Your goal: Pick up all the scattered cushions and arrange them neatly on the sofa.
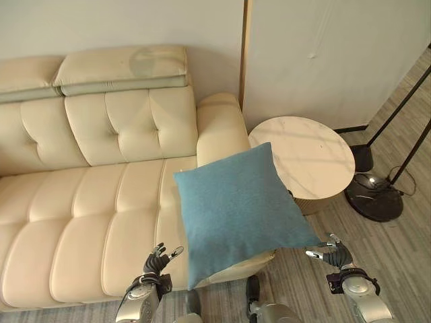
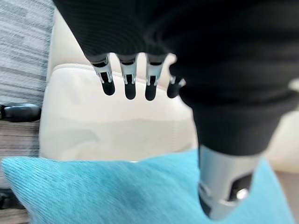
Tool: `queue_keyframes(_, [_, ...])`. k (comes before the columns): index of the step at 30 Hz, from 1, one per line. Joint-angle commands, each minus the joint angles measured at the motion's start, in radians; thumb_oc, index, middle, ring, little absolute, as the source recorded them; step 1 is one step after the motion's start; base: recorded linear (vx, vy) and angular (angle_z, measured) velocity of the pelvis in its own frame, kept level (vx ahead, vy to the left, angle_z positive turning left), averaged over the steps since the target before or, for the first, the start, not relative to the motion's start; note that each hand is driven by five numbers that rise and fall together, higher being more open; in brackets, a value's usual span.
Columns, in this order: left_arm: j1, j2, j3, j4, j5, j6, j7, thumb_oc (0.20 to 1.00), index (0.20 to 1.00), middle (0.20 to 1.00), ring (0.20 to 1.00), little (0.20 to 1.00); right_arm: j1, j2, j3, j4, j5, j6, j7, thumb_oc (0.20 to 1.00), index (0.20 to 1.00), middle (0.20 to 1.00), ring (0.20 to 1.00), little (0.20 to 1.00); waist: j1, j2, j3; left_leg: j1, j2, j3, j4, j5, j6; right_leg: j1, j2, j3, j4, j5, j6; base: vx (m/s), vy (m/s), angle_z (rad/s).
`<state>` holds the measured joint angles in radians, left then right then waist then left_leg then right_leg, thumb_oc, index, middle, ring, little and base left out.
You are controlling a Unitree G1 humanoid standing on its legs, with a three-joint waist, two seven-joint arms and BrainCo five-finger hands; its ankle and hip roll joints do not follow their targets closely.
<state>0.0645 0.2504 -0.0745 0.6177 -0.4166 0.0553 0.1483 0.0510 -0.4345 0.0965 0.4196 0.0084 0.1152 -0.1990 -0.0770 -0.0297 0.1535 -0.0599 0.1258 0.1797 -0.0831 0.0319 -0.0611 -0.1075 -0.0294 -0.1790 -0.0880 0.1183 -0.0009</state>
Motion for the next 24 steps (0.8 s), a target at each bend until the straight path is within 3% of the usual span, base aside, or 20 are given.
queue_keyframes(1, [-0.082,0.039,0.009,0.046,-0.033,-0.047,0.007,1.000,1.000,1.000,1.000,1.000,-0.138,-0.094,-0.039,-0.048,-0.056,-0.026,-0.054,1.000,1.000,1.000,1.000,1.000,0.006,-0.019,0.007,0.025,0.023,-0.001,0.050,-0.007,-0.018,0.068,-0.055,0.010,0.101,-0.206,0.085,-0.01,0.063,-0.09])
queue_keyframes(6, [-0.238,0.078,-0.038,0.114,-0.071,-0.072,0.015,1.000,1.000,1.000,1.000,1.000,-0.322,-0.214,0.017,0.030,-0.023,-0.020,-0.068,1.000,1.000,1.000,1.000,1.000,0.007,-0.043,0.052,-0.055,0.013,-0.006,0.053,-0.014,-0.015,-0.034,-0.067,0.027,0.117,-0.185,0.095,-0.07,0.059,-0.01])
queue_keyframes(11, [-0.349,0.102,-0.055,0.169,-0.115,-0.101,0.048,1.000,1.000,1.000,1.000,1.000,-0.443,-0.226,0.065,0.106,0.039,-0.024,-0.086,1.000,1.000,1.000,1.000,1.000,0.006,-0.062,0.084,-0.135,0.008,-0.007,0.078,-0.011,-0.014,-0.121,-0.074,0.046,0.140,-0.164,0.096,-0.11,0.024,0.02])
queue_keyframes(16, [-0.467,0.095,-0.086,0.191,-0.167,-0.123,0.080,1.000,1.000,1.000,1.000,1.000,-0.517,-0.140,0.124,0.130,0.103,-0.027,-0.113,1.000,1.000,1.000,1.000,1.000,0.003,-0.089,0.116,-0.259,0.000,-0.005,0.120,-0.001,-0.012,-0.239,-0.084,0.058,0.161,-0.133,0.096,-0.05,0.000,-0.08])
queue_keyframes(17, [-0.481,0.085,-0.097,0.187,-0.175,-0.126,0.084,1.000,1.000,1.000,1.000,1.000,-0.525,-0.117,0.134,0.122,0.112,-0.030,-0.121,1.000,1.000,1.000,1.000,1.000,0.001,-0.088,0.118,-0.260,0.002,-0.010,0.121,-0.024,-0.018,-0.245,-0.082,0.063,0.164,-0.150,0.102,-0.03,-0.006,-0.12])
queue_keyframes(18, [-0.483,0.086,-0.096,0.186,-0.175,-0.126,0.084,1.000,1.000,1.000,1.000,1.000,-0.527,-0.117,0.133,0.122,0.112,-0.030,-0.122,1.000,1.000,1.000,1.000,1.000,0.000,-0.092,0.123,-0.275,-0.001,-0.002,0.125,0.000,-0.012,-0.257,-0.086,0.058,0.164,-0.129,0.096,0.06,-0.004,-0.09])
queue_keyframes(20, [-0.511,0.052,-0.118,0.181,-0.181,-0.116,0.083,1.000,1.000,1.000,1.000,1.000,-0.521,-0.035,0.161,0.075,0.123,-0.040,-0.128,1.000,1.000,1.000,1.000,1.000,-0.005,-0.093,0.127,-0.287,0.000,-0.009,0.127,-0.022,-0.018,-0.273,-0.083,0.069,0.166,-0.142,0.103,-0.01,-0.006,-0.08])
queue_keyframes(21, [-0.524,0.037,-0.128,0.178,-0.185,-0.114,0.084,1.000,1.000,1.000,1.000,1.000,-0.523,-0.011,0.172,0.053,0.125,-0.045,-0.130,1.000,1.000,1.000,1.000,1.000,-0.007,-0.098,0.135,-0.302,-0.002,-0.001,0.130,0.002,-0.010,-0.285,-0.087,0.065,0.163,-0.119,0.097,-0.01,0.002,-0.08])
queue_keyframes(22, [-0.523,0.037,-0.128,0.178,-0.185,-0.114,0.084,1.000,1.000,1.000,1.000,1.000,-0.522,-0.010,0.173,0.053,0.125,-0.044,-0.130,1.000,1.000,1.000,1.000,1.000,-0.006,-0.095,0.129,-0.289,0.000,-0.008,0.127,-0.022,-0.017,-0.274,-0.083,0.070,0.164,-0.140,0.103,-0.09,-0.005,-0.12])
queue_keyframes(24, [-0.542,-0.008,-0.155,0.155,-0.199,-0.107,0.079,1.000,1.000,1.000,1.000,1.000,-0.516,0.036,0.209,-0.019,0.117,-0.049,-0.125,1.000,1.000,1.000,1.000,1.000,-0.012,-0.104,0.144,-0.296,-0.001,-0.001,0.130,0.001,-0.009,-0.287,-0.085,0.068,0.160,-0.115,0.097,-0.04,-0.001,-0.11])
